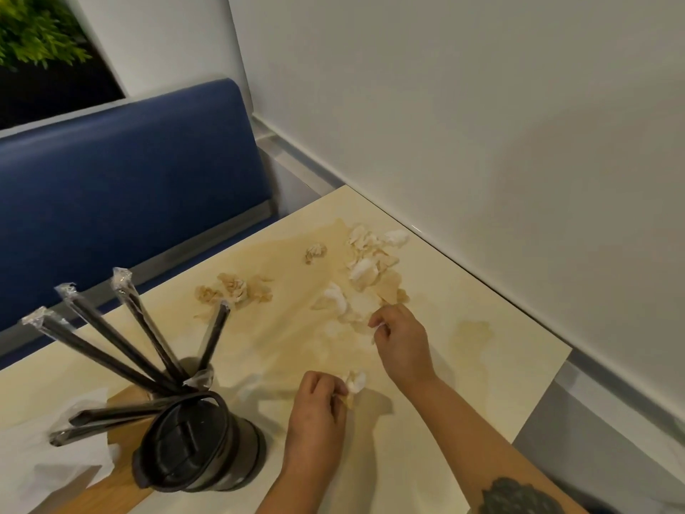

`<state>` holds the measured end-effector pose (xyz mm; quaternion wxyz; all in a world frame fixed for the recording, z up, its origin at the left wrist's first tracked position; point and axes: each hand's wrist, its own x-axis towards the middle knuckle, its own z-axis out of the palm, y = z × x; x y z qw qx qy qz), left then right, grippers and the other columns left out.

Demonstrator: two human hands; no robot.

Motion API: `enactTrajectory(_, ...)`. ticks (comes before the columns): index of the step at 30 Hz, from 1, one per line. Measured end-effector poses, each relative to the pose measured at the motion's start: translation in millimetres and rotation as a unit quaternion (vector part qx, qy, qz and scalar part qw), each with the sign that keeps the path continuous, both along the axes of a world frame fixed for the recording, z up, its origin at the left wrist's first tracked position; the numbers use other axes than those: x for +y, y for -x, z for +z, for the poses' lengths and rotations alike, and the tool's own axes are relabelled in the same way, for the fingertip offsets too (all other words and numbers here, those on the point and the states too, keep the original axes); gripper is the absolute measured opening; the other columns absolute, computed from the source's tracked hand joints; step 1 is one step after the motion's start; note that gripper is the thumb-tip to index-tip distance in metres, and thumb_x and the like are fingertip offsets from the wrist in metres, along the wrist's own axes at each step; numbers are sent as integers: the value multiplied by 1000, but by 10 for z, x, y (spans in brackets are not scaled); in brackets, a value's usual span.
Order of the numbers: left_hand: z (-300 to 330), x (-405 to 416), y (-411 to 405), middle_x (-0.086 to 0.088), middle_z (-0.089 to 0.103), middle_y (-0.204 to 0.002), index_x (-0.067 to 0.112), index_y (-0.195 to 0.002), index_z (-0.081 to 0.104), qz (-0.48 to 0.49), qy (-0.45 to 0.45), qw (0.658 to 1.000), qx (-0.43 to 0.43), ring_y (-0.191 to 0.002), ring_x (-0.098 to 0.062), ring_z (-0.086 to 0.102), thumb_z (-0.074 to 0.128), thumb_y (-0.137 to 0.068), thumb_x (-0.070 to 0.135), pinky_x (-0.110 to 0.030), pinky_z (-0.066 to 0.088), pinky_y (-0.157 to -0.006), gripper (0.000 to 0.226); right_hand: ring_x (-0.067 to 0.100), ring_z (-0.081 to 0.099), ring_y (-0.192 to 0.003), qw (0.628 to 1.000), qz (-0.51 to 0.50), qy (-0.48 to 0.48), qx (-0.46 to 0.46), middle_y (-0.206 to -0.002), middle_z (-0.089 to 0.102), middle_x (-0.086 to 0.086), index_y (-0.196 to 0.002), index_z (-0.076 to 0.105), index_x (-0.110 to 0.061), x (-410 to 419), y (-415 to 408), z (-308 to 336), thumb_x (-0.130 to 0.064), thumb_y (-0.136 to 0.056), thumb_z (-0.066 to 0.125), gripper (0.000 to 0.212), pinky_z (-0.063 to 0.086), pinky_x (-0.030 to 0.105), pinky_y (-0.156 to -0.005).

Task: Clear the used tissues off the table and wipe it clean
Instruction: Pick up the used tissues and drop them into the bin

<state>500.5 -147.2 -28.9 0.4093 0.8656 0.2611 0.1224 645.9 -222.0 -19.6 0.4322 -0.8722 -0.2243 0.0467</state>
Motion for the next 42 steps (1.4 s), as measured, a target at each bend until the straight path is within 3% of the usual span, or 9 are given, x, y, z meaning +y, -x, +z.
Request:
enactTrajectory(5,7,-143,-85,15,43,-90,25,-80,52,-21,-9,1000,-2,-82,-1,49,53,-81,-5,-9,37,-69,30,-4,49,-67,999,-37,-25,3,-84,56,-7,-80,65,-12,-265,-4,162,9,-78,48,27,34,3,-64)
enactTrajectory(10,41,-312,-186,17,44,-89,25,-80,53,-41,-26,999,-11,-79,1,50,55,-79,-6,-7,37,-66,31,1,51,-65,995,-73,-61,24,-83,61,-4,-78,63,-16,-574,30,276,7,-78,48,28,35,8,-61)
enactTrajectory(15,106,-568,-302,17,43,-87,23,-80,54,-84,-40,995,-21,-78,0,49,57,-79,-5,-7,37,-65,29,-3,52,-67,989,-121,-76,35,-77,58,-12,-75,63,-17,-973,98,372,7,-78,48,28,34,7,-59)
enactTrajectory(18,117,-769,-365,17,43,-87,20,-81,57,-115,-41,992,-29,-79,2,49,57,-80,-6,-9,39,-66,25,1,52,-64,983,-158,-80,57,-78,60,-12,-69,58,-26,-1254,159,400,6,-79,47,35,35,8,-57)
enactTrajectory(21,118,-997,-423,16,43,-88,21,-80,56,-152,-41,987,-37,-80,4,49,56,-80,-6,-8,38,-67,27,5,52,-67,974,-198,-90,68,-78,60,-9,-65,54,-32,-1534,213,374,6,-78,47,40,38,17,-60)
enactTrajectory(28,50,-1522,-534,10,46,-89,14,-82,60,-228,-32,971,-55,-77,0,49,54,-79,-7,-4,35,-70,22,3,50,-65,957,-263,-93,85,-76,59,-6,-71,59,-21,-2162,433,439,4,-84,49,30,38,7,-57)
enactTrajectory(38,-329,-2143,-640,9,47,-92,15,-84,63,-339,-41,940,-16,-78,-2,47,56,-81,-3,-4,34,-71,20,1,53,-67,929,-341,-98,101,-72,59,-7,-68,58,-21,-2904,685,194,5,-83,51,30,38,6,-61)
enactTrajectory(42,-543,-2291,-679,7,49,-96,14,-87,64,-382,-43,923,24,-84,-9,51,53,-82,-2,-15,37,-73,20,2,54,-70,922,-363,-83,108,-73,60,-7,-71,61,-13,-3082,777,45,5,-82,53,22,39,6,-62)
